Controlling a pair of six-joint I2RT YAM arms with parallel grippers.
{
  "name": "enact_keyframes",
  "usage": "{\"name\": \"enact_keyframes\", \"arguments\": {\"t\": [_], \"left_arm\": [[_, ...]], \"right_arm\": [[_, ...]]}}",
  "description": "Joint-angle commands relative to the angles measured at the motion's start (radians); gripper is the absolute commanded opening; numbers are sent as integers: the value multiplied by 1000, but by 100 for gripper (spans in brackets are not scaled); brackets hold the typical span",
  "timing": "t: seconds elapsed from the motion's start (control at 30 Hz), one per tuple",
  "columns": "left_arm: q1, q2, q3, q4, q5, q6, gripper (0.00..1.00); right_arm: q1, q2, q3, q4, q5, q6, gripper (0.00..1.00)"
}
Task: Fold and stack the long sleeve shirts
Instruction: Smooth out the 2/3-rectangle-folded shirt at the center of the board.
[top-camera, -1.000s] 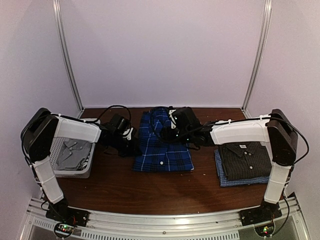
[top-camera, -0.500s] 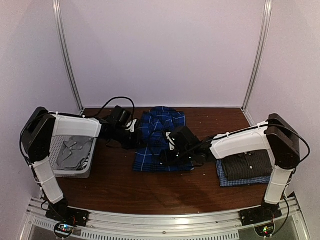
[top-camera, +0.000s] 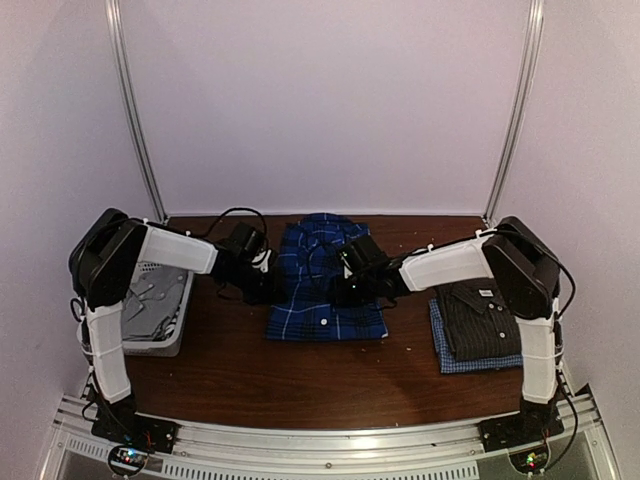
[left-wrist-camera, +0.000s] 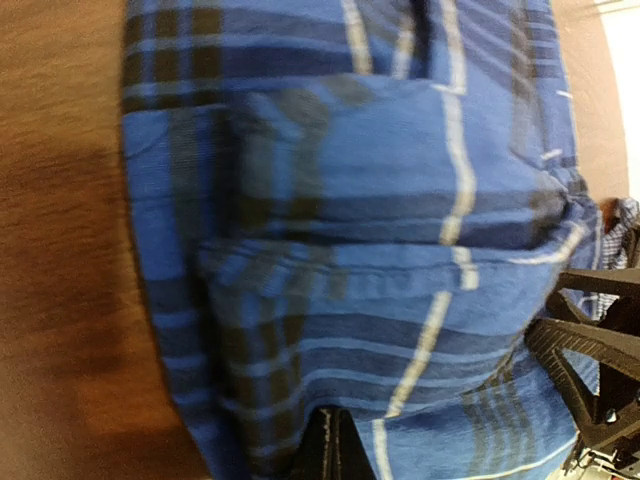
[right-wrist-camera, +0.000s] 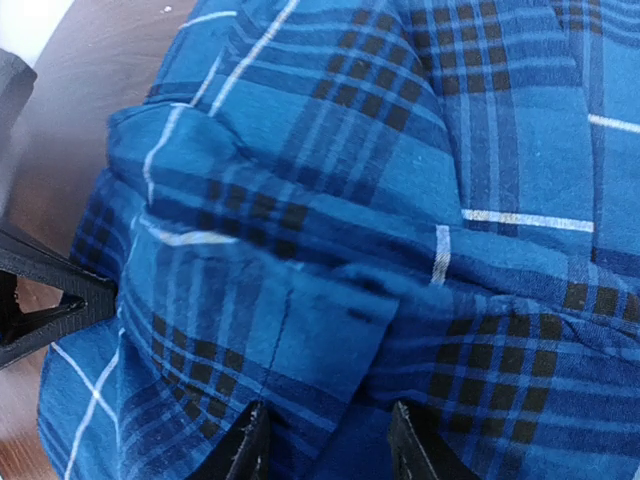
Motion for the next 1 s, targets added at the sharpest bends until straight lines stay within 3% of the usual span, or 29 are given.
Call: {"name": "enact_keyframes", "arguments": {"t": [0.0, 0.27, 0.53, 0.8, 0.97], "left_arm": [[20, 25, 16, 2, -21, 20, 0], [19, -26, 21, -8, -24, 38, 0], [-62, -105, 50, -8, -38, 37, 0], [-137, 21, 175, -11, -4, 31, 0], [-128, 142, 310, -51, -65, 38, 0]], "right_arm": [[-9, 36, 41, -49, 4, -4, 43], [-50, 16, 84, -74, 35, -19, 46], [-115, -48, 38, -63, 7, -41, 48], [-123, -125, -27, -54, 22, -54, 47], [-123, -168, -58, -58, 10, -50, 47]]}}
